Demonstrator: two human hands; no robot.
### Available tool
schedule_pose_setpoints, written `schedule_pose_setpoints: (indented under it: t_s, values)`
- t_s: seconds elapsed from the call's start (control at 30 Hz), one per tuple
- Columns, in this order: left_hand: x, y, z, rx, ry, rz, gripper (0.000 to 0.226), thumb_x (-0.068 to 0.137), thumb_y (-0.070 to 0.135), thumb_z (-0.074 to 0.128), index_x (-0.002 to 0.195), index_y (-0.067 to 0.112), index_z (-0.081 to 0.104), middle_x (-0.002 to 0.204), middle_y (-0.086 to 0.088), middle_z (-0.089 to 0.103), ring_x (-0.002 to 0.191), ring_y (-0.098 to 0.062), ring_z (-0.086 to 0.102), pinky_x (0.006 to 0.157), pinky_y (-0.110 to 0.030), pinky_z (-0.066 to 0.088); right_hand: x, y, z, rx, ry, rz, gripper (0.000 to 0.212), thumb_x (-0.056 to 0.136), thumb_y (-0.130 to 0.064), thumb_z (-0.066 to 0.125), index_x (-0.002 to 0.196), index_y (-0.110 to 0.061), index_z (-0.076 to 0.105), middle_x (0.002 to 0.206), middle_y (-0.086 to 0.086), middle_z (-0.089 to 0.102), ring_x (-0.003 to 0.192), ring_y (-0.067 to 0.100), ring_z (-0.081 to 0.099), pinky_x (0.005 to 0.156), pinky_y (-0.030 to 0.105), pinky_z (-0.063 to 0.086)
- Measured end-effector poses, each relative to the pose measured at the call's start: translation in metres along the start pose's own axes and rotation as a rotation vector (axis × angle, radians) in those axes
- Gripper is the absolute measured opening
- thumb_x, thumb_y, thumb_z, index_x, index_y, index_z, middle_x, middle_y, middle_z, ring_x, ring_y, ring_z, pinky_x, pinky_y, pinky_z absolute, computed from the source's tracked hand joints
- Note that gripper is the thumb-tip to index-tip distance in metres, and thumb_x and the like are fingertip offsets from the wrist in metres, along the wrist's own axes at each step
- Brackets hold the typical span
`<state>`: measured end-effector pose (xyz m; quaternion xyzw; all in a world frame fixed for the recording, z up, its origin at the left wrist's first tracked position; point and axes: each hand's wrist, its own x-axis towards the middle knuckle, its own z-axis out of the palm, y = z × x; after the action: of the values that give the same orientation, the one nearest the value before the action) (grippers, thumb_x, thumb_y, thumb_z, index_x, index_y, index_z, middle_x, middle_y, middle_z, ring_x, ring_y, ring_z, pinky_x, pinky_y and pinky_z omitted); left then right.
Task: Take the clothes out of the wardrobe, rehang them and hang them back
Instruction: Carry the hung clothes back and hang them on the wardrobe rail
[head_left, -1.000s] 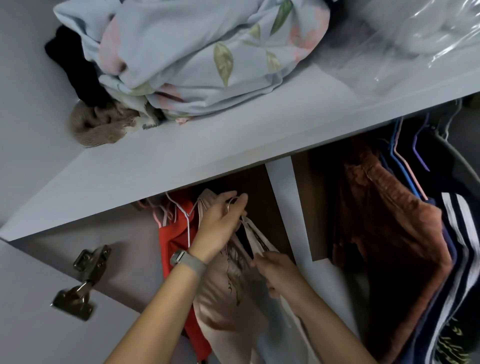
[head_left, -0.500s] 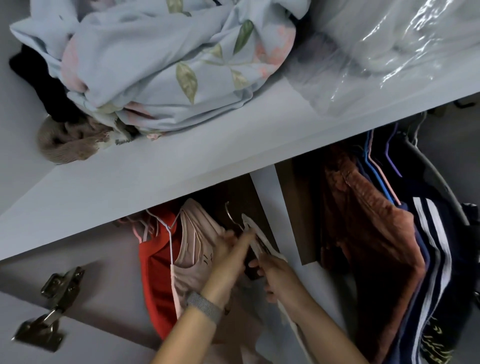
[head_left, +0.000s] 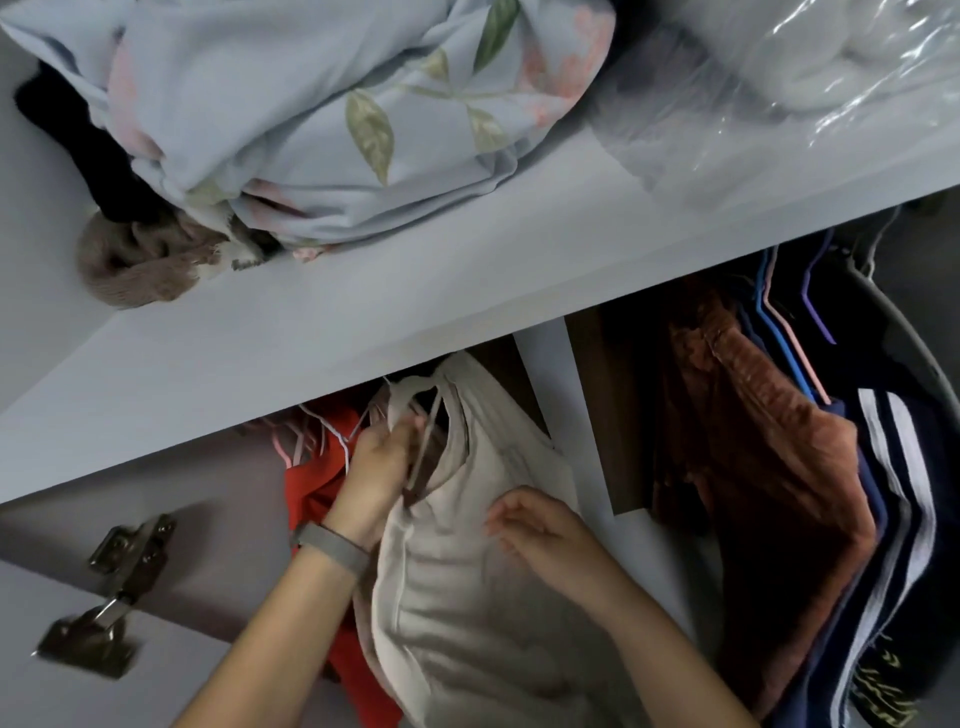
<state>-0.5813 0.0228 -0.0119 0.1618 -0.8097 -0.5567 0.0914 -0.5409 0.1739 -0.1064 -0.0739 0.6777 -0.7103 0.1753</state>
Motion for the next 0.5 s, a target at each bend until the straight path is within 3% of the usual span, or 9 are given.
schedule_pose_setpoints:
  t_s: [0.13,0.23,0.3,0.4,0.5]
  values:
    - [0.02,0.007,-0.02,0.109,0.072,0.071,0.032,0.099,0.025,0.044,0.075,0.012,0.061,0.058,0.0,0.056,0.041,0.002,0.053,0.043,-0.011,0.041,0.005,0.005,-0.004,0.048,0.021,0.077,0.012,0.088,-0.02,0.062,0.091,-0.032,0.058,0.098,-0.005,0.067,0.084,0.01,0.065,0.08,0.03,0.053]
    - [0.024,-0.005,-0.028,0.189,0.13,0.127,0.036,0.1,0.027,0.041,0.073,0.015,0.06,0.066,-0.004,0.058,0.065,-0.016,0.058,0.062,-0.024,0.043,0.006,0.004,-0.006,0.127,0.077,0.105,0.016,0.088,-0.02,0.063,0.096,-0.031,0.053,0.098,-0.001,0.065,0.078,0.011,0.065,0.075,0.03,0.054]
    - [0.027,-0.012,-0.036,0.183,0.18,0.153,0.039,0.1,0.028,0.039,0.068,0.017,0.059,0.066,-0.004,0.058,0.066,-0.018,0.056,0.067,-0.028,0.043,0.006,0.004,-0.009,0.139,0.102,0.115,0.017,0.088,-0.018,0.063,0.097,-0.03,0.054,0.093,0.0,0.066,0.075,0.011,0.064,0.077,0.033,0.056]
    - [0.041,-0.022,-0.045,0.28,0.192,0.167,0.043,0.1,0.031,0.04,0.063,0.02,0.058,0.062,-0.004,0.058,0.07,-0.023,0.057,0.074,-0.033,0.045,0.008,0.005,-0.013,0.145,0.148,0.129,0.015,0.092,-0.014,0.057,0.102,-0.024,0.054,0.094,0.003,0.065,0.074,0.012,0.063,0.071,0.027,0.053]
    - [0.052,-0.03,-0.045,0.31,0.209,0.13,0.048,0.101,0.032,0.035,0.06,0.014,0.054,0.062,-0.009,0.055,0.07,-0.024,0.054,0.07,-0.032,0.041,0.009,0.007,-0.015,0.143,0.198,0.156,0.017,0.094,-0.014,0.054,0.108,-0.022,0.053,0.098,0.002,0.065,0.078,0.013,0.063,0.077,0.029,0.053]
